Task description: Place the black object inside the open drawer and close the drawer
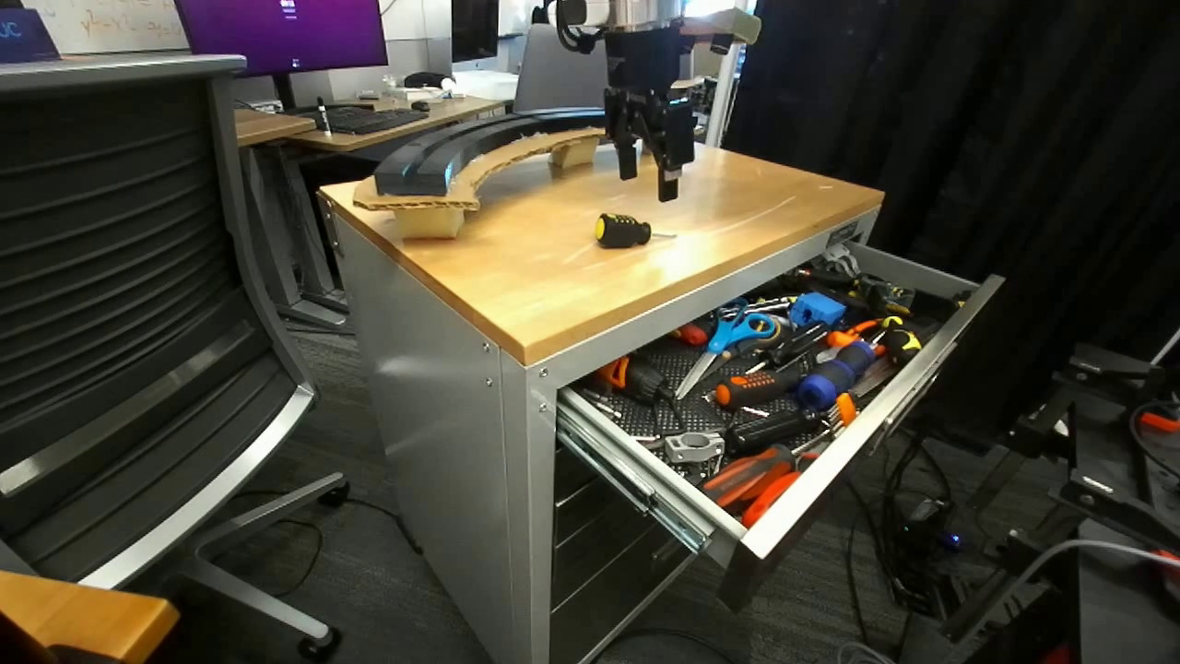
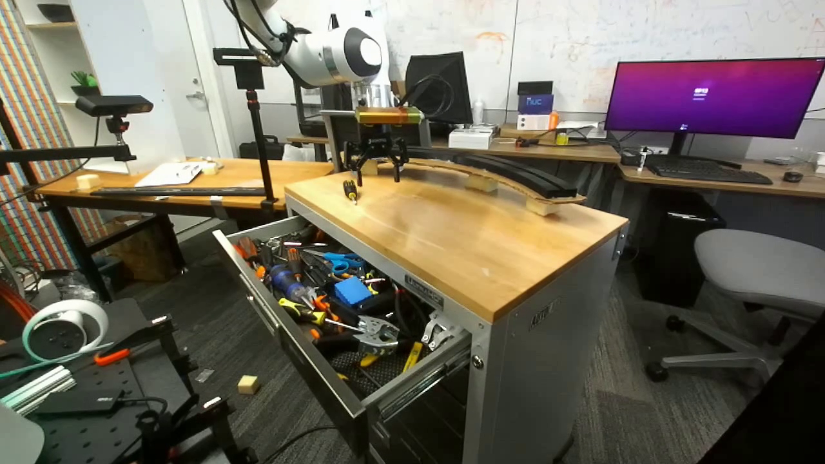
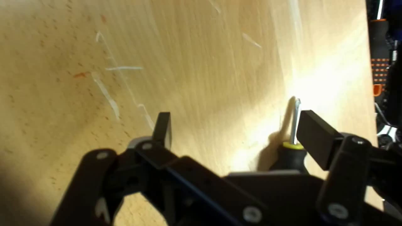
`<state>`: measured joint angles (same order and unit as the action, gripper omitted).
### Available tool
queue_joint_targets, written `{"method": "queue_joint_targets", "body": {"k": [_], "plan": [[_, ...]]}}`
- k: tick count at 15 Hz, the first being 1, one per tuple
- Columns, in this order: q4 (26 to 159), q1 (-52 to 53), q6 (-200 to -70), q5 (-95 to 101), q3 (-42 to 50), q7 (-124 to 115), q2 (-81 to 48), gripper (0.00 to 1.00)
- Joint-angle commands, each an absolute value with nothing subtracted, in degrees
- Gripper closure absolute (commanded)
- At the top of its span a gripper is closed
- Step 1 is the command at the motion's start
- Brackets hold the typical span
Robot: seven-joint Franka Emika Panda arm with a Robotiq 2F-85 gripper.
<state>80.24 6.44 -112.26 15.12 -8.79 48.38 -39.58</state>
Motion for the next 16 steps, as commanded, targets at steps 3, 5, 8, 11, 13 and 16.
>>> {"method": "queue_joint_targets", "body": {"k": [3, 5, 8, 11, 13, 16], "plan": [[69.47, 5.58, -98.56, 8.64, -10.95, 57.72, -44.33, 0.0], [68.53, 6.17, -98.23, 7.82, -10.84, 57.88, -45.36, 0.0], [67.79, 7.56, -99.2, 8.47, -10.58, 56.42, -47.17, 0.0], [67.7, 8.78, -100.45, 9.06, -10.4, 55.34, -48.09, 0.0], [69.66, 9.2, -100.67, 8.95, -10.87, 55.82, -46.94, 0.27], [70.3, 9.57, -100.28, 8.67, -11.31, 56.56, -46.23, 0.51]]}}
